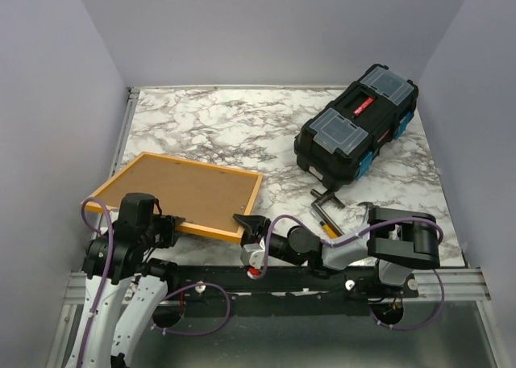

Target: Take the photo out of the frame

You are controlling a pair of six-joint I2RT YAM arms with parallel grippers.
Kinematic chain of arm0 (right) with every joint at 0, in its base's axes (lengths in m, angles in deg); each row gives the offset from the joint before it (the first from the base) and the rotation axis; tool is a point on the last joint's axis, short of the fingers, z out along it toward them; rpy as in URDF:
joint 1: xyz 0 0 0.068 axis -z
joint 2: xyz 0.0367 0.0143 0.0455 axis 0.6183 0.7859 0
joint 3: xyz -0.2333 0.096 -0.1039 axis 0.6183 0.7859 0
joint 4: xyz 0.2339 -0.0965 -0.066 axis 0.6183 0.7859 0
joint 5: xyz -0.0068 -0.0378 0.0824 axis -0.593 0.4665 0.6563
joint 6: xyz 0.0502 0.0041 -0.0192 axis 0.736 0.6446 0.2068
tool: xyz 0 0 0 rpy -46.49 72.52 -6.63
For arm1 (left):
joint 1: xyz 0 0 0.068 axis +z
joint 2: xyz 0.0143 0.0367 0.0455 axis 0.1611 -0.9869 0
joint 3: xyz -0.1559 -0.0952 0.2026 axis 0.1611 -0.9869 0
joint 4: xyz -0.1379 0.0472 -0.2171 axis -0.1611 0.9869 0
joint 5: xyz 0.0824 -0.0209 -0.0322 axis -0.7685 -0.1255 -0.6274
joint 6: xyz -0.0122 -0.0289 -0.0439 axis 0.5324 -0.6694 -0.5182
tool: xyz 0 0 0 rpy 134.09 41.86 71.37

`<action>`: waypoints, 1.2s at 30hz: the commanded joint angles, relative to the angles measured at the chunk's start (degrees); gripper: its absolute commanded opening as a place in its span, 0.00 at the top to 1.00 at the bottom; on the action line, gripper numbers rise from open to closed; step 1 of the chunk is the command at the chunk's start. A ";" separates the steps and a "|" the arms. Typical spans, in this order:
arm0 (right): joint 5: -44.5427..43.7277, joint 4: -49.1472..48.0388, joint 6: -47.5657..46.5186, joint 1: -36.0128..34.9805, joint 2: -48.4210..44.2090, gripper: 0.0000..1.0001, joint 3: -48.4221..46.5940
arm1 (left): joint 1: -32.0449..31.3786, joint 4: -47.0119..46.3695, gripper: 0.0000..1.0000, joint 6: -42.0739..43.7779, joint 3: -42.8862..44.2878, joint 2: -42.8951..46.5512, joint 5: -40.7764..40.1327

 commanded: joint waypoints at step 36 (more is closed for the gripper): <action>16.88 29.33 9.88 6.03 -10.97 0.99 -7.75 | 0.27 -3.50 0.02 21.07 20.60 3.85 -13.01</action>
